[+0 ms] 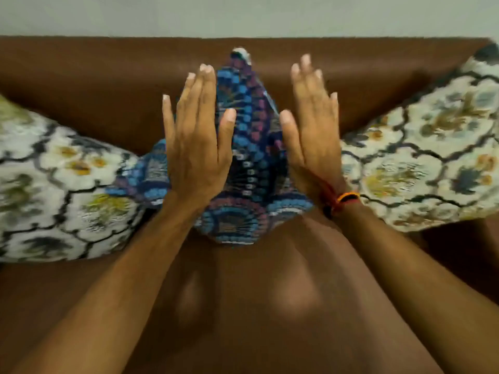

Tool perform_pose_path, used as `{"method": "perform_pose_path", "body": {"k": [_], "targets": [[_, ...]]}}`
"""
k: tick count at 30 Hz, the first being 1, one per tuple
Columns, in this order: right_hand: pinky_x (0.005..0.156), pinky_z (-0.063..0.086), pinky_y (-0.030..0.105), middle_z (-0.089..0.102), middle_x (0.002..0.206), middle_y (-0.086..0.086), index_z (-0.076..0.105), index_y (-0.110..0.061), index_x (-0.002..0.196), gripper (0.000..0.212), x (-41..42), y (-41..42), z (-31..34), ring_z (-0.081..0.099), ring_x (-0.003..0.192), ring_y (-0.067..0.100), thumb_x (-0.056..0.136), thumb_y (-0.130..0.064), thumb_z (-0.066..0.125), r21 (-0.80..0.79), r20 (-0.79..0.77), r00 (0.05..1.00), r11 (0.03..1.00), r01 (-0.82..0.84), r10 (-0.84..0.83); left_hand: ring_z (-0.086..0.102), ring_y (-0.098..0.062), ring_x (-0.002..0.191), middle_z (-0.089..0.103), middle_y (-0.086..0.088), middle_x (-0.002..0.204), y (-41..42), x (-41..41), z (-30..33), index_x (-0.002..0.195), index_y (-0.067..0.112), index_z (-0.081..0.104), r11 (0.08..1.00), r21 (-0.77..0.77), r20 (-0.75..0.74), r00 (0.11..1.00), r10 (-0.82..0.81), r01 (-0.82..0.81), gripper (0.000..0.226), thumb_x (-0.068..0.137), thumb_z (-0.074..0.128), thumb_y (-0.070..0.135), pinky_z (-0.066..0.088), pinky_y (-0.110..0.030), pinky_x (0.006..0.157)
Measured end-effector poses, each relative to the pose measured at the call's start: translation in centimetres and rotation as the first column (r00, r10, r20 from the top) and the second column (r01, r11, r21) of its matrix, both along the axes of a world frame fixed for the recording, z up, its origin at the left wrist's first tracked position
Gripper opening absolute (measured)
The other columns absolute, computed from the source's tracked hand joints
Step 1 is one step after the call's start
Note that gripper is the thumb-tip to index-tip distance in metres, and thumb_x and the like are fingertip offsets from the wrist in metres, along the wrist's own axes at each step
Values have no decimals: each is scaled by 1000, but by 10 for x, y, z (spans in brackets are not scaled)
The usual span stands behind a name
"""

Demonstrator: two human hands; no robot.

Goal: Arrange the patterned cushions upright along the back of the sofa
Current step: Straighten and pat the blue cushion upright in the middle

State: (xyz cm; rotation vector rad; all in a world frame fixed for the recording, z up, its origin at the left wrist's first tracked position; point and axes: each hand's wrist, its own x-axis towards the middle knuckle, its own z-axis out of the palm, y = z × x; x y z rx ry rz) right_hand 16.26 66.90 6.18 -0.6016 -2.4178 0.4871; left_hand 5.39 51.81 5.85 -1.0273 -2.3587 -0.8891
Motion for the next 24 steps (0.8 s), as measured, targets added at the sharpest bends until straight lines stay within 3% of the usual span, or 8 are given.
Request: {"method": "perform_pose_path", "body": {"k": [4, 7, 11, 18, 22, 24], "targets": [[135, 2, 48, 14, 179, 1, 24, -17, 169, 61, -79, -144, -15, 8, 167, 23, 113, -41, 31, -77, 56, 943, 943, -324, 329, 23, -22, 160, 29, -6, 171, -137, -63, -9, 164, 9, 27, 976, -91, 22, 979, 203, -200, 60, 113, 32, 39, 13, -58, 130], [133, 1, 42, 16, 179, -1, 28, -19, 168, 59, -128, -216, -27, 10, 167, 21, 113, -42, 31, -68, 37, 901, 900, -430, 433, 24, -21, 160, 29, -6, 171, -223, -100, -18, 164, 10, 27, 944, -137, 3, 952, 305, -302, 60, 112, 34, 40, 14, -60, 129], [133, 4, 45, 17, 179, -1, 28, -20, 168, 59, -180, -309, -46, 11, 167, 22, 113, -41, 31, -83, 61, 845, 847, -526, 531, 18, -21, 161, 23, -5, 173, -318, -140, -42, 165, 12, 22, 905, -226, -10, 930, 367, -359, 61, 113, 34, 40, 12, -60, 129], [134, 6, 58, 12, 180, 3, 18, -17, 170, 59, -243, -362, -88, 5, 167, 27, 115, -34, 31, 45, 224, 854, 870, -491, 470, 11, -22, 163, 11, -3, 176, -363, -183, -98, 168, 18, 12, 865, -410, -31, 952, 306, -291, 63, 112, 26, 45, 18, -63, 127], [134, 7, 58, 12, 180, 1, 15, -19, 171, 66, -258, -352, -104, 9, 167, 26, 113, -49, 31, 223, 277, 902, 891, -394, 330, 12, -21, 163, 13, -1, 176, -365, -208, -115, 168, 20, 13, 873, -375, -38, 946, 323, -313, 69, 111, 23, 58, 15, -63, 128], [134, 7, 59, 12, 179, -1, 14, -20, 170, 72, -263, -347, -106, 10, 167, 25, 110, -58, 25, 239, 276, 932, 923, -302, 234, 13, -20, 163, 14, -2, 176, -366, -217, -119, 168, 19, 14, 868, -360, -12, 932, 362, -342, 73, 108, 18, 62, 13, -63, 128]]}}
